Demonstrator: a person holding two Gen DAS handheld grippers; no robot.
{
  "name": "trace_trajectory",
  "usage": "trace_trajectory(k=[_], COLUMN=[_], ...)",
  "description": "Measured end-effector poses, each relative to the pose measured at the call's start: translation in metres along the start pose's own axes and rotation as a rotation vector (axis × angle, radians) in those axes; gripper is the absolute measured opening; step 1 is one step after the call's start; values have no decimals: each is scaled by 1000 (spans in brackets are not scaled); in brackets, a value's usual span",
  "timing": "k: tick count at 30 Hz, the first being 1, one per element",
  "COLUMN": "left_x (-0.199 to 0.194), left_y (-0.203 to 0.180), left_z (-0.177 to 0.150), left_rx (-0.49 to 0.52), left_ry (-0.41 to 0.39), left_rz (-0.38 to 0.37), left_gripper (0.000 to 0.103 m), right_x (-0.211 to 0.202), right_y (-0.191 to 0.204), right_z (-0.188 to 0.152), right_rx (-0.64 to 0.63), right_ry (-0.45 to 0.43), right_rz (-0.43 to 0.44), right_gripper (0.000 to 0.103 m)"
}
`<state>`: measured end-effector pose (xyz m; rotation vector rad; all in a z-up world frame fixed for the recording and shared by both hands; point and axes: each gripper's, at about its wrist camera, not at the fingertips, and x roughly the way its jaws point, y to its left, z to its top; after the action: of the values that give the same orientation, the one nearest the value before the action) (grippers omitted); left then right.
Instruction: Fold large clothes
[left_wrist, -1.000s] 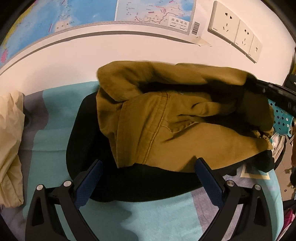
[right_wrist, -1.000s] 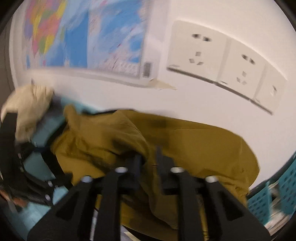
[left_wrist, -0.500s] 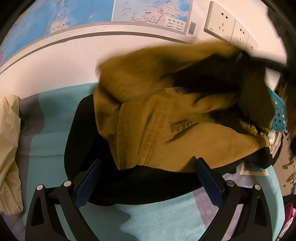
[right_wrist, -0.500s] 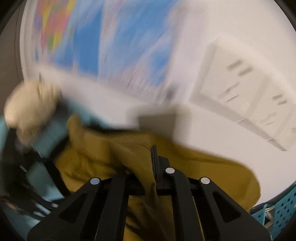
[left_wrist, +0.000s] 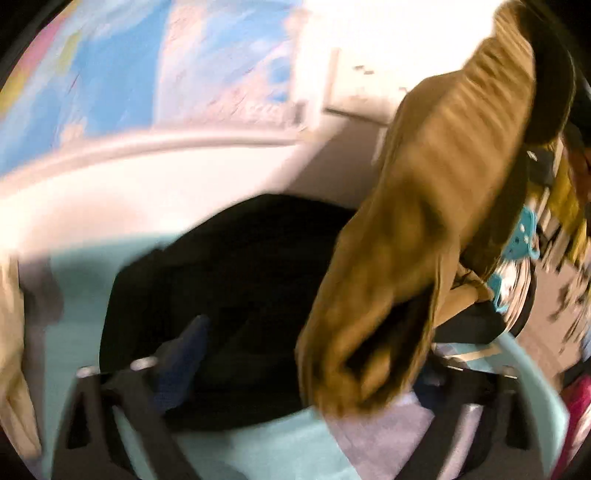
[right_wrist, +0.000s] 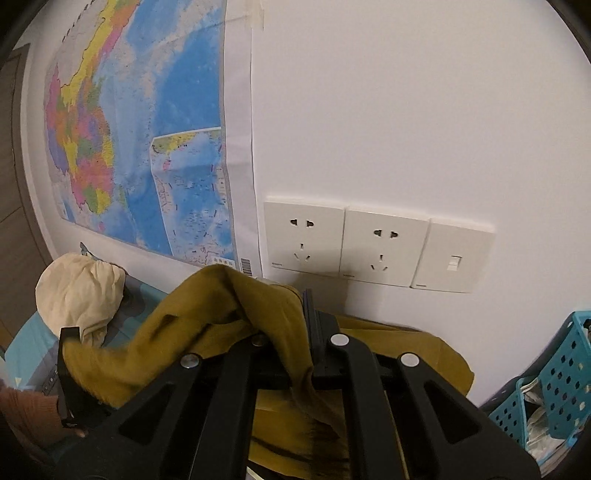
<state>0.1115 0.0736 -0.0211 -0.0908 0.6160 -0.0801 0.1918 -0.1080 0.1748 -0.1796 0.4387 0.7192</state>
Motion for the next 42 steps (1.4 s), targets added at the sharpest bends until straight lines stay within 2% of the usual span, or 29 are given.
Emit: trace_trajectory(k=[1,2,3,4,8,10,12,13,18,21,24,27,32,34,36,37,39,40,42], left_x=[7,14,16,10,-32,-56,-91,-109,-209,-288,-353,-430,-517,-536,-542,-538,-526,-507,-454], left_y=[0,2,2,1,-8,-18,-30,-40,-76,-85,-96,-98,-100,-100,-95,-91,-79,-66,-34], left_z=[2,6,11,22,77,109,145,151,197,200,193,161,114,103,101,101,104,108,115], left_rx=[8,4,8,39,66,101,127,138,190,259,310,372,429,450,459,464,452,435,388], left_ry=[31,74,75,29,-116,-183,-260,-294,-494,-614,-674,-734,-744,-726,-691,-655,-598,-538,-395], left_rz=[-6,-24,-7,43,11,-4,-25,-28,-9,58,103,203,344,444,504,552,595,605,611], left_gripper=[15,4,4,3,3,3,3,3,3,3,4,4,4,4,4,4,4,4,4], right_x=[-3,-7,-13,-26,-81,-126,-162,-193,-292,-345,-385,-415,-440,-439,-425,-414,-369,-348,-273], right_y=[-3,-7,-10,-16,-30,-33,-31,-27,1,27,52,83,126,137,144,146,143,139,134], right_z=[0,2,4,9,30,48,62,73,96,96,86,68,41,33,31,32,38,39,40], right_rx=[9,15,18,27,29,23,16,-1,-78,-117,-144,-175,-197,-197,-183,-167,-112,-89,-30], right_ry=[-3,-8,-17,-35,-114,-190,-244,-287,-386,-437,-481,-514,-541,-540,-524,-512,-446,-414,-291], right_rz=[-3,-11,-22,-48,-136,-169,-191,-219,-282,-278,-228,-141,41,128,199,229,298,313,335], right_gripper=[4,4,4,4,4,4,4,4,3,4,4,4,4,4,4,4,5,5,5])
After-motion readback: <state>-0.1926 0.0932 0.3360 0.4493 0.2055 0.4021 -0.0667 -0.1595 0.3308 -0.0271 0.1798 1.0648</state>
